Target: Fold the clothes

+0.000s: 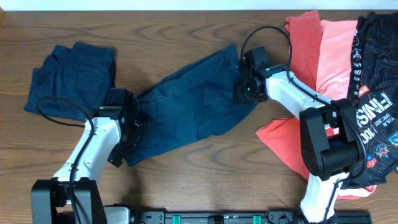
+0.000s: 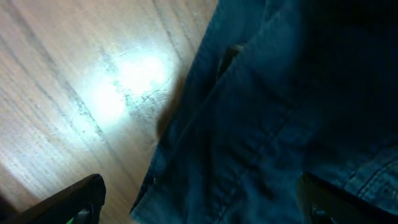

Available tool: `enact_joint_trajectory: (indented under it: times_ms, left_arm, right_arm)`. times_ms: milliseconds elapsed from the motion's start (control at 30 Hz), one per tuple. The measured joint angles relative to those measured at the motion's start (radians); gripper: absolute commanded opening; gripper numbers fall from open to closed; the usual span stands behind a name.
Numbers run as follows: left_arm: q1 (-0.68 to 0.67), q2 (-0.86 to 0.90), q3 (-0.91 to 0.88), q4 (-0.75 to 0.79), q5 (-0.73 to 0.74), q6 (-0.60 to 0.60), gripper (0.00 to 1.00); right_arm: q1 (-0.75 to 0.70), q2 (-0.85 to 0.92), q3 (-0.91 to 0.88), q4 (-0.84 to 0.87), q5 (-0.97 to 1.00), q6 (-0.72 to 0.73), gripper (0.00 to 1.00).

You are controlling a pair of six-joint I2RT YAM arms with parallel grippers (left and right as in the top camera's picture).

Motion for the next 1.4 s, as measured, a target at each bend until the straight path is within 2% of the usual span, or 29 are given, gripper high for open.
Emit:
enact_joint_trajectory:
  times_ms: [133, 467, 800, 833, 900, 1000, 1033, 1133, 1200, 1400]
  left_arm:
    - [0.000, 0.000, 0.000, 0.041, 0.061, 0.047, 0.98]
    - [0.000, 0.002, 0.000, 0.162, 0.184, 0.200, 0.98]
    - [0.000, 0.138, 0.000, 0.213, 0.210, 0.238, 0.99]
    - [0.000, 0.153, 0.000, 0.214, 0.210, 0.241, 0.96]
    - [0.000, 0.158, 0.004, 0.215, 0.211, 0.239, 0.67]
    - [0.000, 0.164, 0.004, 0.222, 0.229, 0.262, 0.19]
    - [0.000, 0.166, 0.004, 0.230, 0.245, 0.278, 0.06]
    - [0.000, 0.168, 0.011, 0.220, 0.277, 0.333, 0.06]
    - [0.000, 0.168, 0.021, 0.158, 0.285, 0.371, 0.06]
    - [0.000, 0.099, 0.079, -0.074, 0.276, 0.447, 0.06]
  right_arm:
    - [-0.012, -0.005, 0.002, -0.106, 0.113, 0.034, 0.59]
    - [-0.040, -0.033, -0.010, -0.114, 0.201, 0.071, 0.77]
    - [-0.044, -0.319, -0.020, -0.080, 0.233, 0.059, 0.77]
    - [-0.044, -0.342, -0.020, -0.080, 0.232, 0.056, 0.75]
    - [-0.044, -0.370, -0.020, -0.079, 0.230, 0.047, 0.73]
    - [-0.044, -0.377, -0.020, -0.076, 0.192, 0.022, 0.63]
    - [-0.044, -0.373, -0.020, -0.076, 0.170, 0.014, 0.57]
    - [-0.044, -0.357, -0.020, -0.063, 0.086, 0.002, 0.32]
    - [-0.041, -0.341, -0.020, -0.055, 0.024, -0.008, 0.23]
    - [0.012, -0.250, -0.020, -0.053, -0.158, -0.026, 0.21]
